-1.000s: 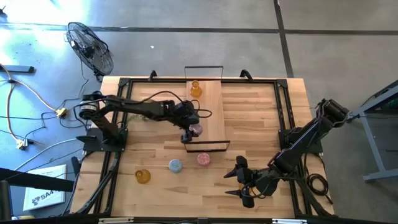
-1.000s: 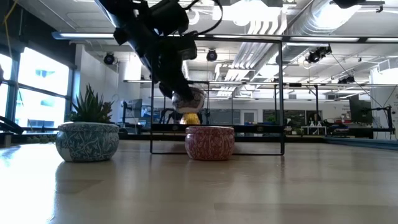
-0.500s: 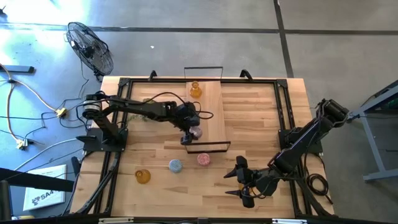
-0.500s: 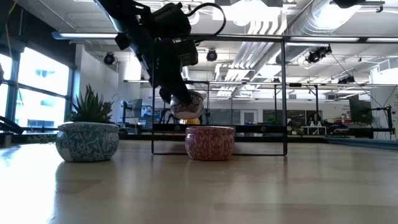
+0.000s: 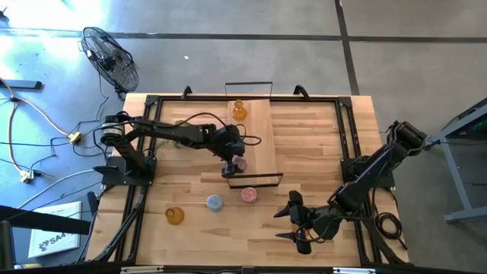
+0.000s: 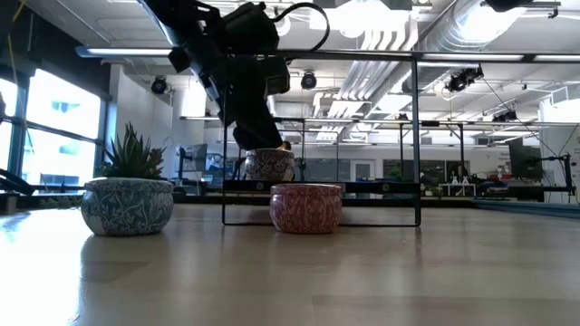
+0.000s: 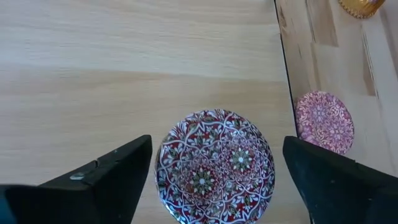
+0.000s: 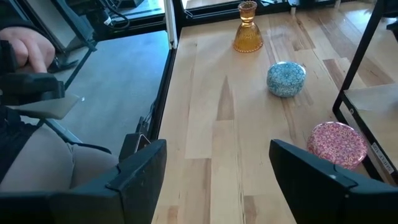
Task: Pick & Place candle stick holders
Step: Put the left orange glass candle holder on the shelf
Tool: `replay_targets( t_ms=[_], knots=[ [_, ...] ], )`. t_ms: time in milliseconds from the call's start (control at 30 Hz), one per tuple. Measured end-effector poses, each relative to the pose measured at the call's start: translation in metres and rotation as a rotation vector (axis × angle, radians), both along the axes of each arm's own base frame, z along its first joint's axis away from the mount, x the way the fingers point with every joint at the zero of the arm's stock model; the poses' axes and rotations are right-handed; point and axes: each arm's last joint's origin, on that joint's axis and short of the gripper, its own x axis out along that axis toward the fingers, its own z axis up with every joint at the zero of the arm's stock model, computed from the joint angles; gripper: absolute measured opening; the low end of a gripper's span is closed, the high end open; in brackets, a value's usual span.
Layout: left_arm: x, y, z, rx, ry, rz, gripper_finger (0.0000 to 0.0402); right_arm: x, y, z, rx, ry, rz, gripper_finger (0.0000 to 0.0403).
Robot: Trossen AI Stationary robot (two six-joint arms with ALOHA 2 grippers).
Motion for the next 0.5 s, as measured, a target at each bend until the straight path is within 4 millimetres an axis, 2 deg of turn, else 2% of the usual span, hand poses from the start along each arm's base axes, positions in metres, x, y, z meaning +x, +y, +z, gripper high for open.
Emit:
replay_targets(
  t_ms=[233,500],
  knots=[
    [0.004,0.000,0.009,-0.019,-0.021,0.009,0.0328,0.000,0.000,0.000,0.000,0.000,0.000,0.0279],
    [0.012,0.002,0.029,0.012,-0.048,0.027,0.0326,0.000,0.000,0.000,0.001,0.001,0.003,0.0279]
  ],
)
